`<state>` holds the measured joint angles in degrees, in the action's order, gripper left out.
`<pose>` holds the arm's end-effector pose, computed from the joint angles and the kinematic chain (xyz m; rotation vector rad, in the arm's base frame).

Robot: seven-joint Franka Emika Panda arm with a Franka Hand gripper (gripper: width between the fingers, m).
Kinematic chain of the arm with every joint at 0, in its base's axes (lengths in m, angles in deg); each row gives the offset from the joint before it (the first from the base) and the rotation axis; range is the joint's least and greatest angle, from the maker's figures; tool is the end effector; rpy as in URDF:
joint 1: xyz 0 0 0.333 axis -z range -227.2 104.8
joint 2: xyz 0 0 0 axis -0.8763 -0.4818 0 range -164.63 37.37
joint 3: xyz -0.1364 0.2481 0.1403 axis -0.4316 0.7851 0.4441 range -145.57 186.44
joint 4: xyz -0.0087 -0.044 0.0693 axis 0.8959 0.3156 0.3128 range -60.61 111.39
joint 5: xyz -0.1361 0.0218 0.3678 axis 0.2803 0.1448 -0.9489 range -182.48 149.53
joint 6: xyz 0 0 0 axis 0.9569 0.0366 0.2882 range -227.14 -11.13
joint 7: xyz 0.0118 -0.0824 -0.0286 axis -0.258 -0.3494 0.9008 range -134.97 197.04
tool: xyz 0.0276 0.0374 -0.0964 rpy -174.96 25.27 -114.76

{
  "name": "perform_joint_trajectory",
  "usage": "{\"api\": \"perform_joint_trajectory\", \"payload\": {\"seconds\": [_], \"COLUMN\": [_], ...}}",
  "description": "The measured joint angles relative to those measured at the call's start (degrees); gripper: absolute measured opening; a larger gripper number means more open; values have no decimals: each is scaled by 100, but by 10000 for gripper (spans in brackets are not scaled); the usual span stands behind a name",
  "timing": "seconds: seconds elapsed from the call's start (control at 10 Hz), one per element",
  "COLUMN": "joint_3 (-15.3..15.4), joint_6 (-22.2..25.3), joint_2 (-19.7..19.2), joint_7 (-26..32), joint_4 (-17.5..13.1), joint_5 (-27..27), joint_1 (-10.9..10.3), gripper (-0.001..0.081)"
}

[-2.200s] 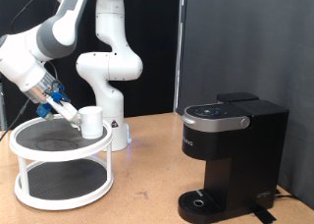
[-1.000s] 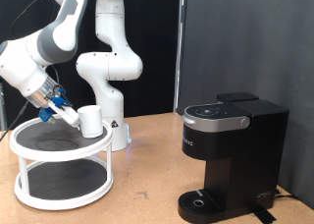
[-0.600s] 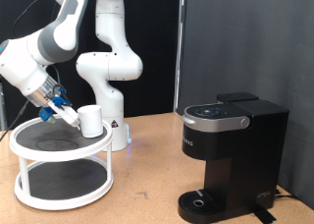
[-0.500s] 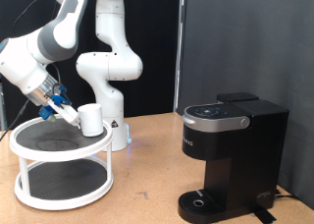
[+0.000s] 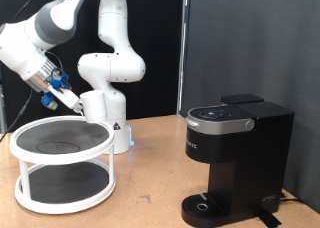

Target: Make a cup of coffee with the keurig machine

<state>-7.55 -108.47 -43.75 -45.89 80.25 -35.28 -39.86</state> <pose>0.2626 -0.2510 0.3647 -1.1434 2.4307 0.9021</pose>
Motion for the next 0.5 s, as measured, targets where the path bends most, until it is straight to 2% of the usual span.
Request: {"api": "perform_joint_trajectory", "payload": {"seconds": [0.5], "joint_3": [208], "joint_6": [224], "joint_2": [304], "joint_7": [-970], "joint_4": [-30], "joint_5": [-84], "joint_1": [-7], "gripper": [75]}}
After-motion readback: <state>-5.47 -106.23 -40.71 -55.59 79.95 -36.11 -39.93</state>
